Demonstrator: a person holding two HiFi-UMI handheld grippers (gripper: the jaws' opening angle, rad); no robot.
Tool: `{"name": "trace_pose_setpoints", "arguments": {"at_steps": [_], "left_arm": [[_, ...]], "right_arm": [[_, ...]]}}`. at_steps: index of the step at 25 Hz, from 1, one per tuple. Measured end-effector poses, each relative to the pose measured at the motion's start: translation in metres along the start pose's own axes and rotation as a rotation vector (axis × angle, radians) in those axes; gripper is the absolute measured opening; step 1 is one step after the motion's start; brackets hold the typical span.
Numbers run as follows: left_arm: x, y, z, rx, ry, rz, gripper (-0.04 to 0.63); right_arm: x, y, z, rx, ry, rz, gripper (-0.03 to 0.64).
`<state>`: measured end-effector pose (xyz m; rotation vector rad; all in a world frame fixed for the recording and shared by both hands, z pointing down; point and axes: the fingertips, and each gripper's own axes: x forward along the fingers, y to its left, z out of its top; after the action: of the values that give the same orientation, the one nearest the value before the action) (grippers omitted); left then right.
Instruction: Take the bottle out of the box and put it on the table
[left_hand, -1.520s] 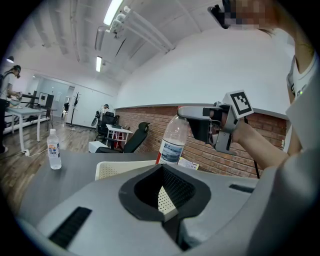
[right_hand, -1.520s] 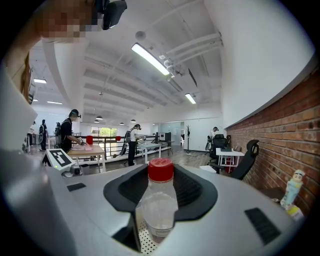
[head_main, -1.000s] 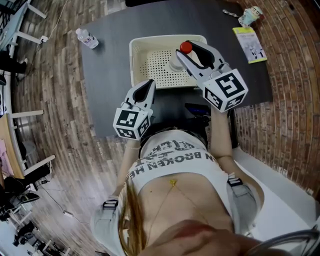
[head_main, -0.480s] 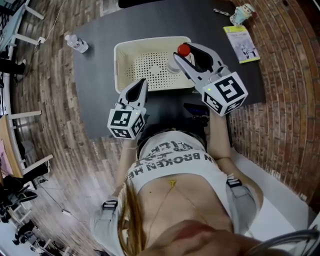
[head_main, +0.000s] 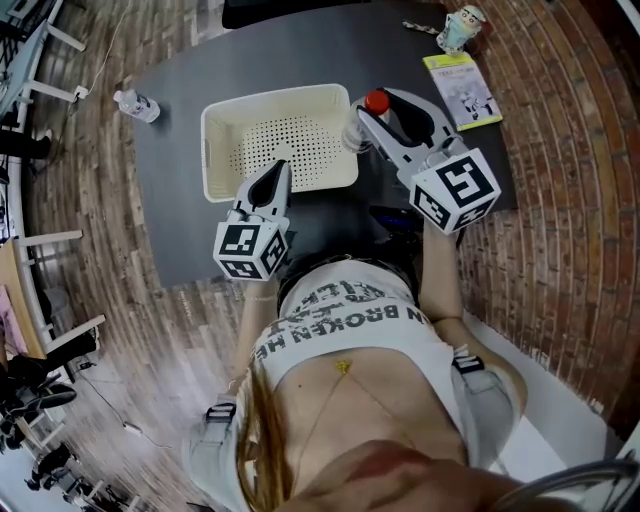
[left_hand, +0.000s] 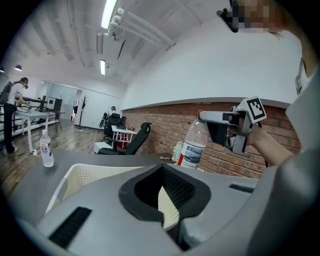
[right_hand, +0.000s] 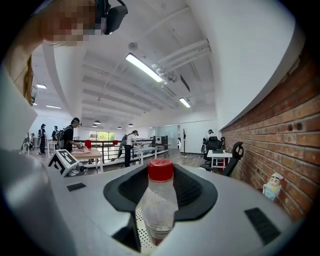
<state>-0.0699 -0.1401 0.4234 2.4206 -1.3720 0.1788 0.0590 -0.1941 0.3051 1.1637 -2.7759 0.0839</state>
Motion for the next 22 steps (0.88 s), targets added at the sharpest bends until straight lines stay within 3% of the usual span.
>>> {"name": "trace_pose_setpoints", "arguments": {"at_steps": [9,22], "left_arm": [[0.018,-0.025,-0.005,-0.007,0.0,0.035,0.0],[0.014,-0.04,-0.016,-0.032,-0.005,0.124,0.0]], "right_arm": [[-0.031,-0.044,0.0,-0.003,-0.012,-0.028,0.15],[-0.049,-0.069,-0.011,0.003,0.002,0.0,0.15]]}}
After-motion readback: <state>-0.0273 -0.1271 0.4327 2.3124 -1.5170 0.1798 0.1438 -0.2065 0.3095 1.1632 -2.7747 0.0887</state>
